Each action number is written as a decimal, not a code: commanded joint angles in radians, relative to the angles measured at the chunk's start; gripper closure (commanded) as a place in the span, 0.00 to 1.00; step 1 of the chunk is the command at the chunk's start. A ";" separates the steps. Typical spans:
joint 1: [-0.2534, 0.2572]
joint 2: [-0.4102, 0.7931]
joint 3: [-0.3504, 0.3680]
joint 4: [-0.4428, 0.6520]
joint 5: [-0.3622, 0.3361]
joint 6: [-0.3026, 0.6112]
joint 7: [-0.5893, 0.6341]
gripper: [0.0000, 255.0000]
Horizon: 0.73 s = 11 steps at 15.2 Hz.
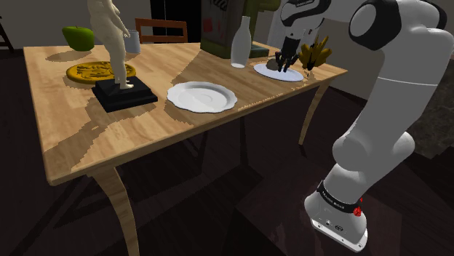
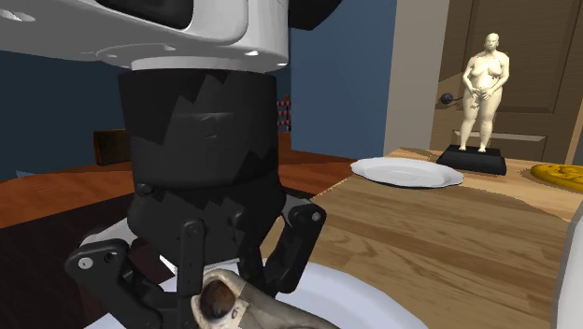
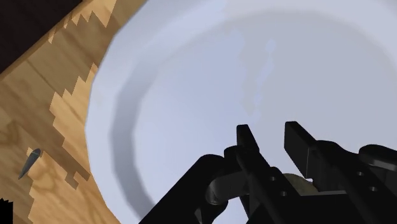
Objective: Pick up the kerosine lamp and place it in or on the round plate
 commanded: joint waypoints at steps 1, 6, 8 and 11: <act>0.003 0.015 0.004 -0.016 0.003 0.010 -0.002 1.00; 0.004 0.015 0.003 -0.016 0.003 0.010 -0.002 1.00; 0.004 0.023 0.004 0.005 0.004 -0.003 -0.001 0.00; 0.004 0.026 0.003 0.011 0.005 -0.006 -0.001 0.00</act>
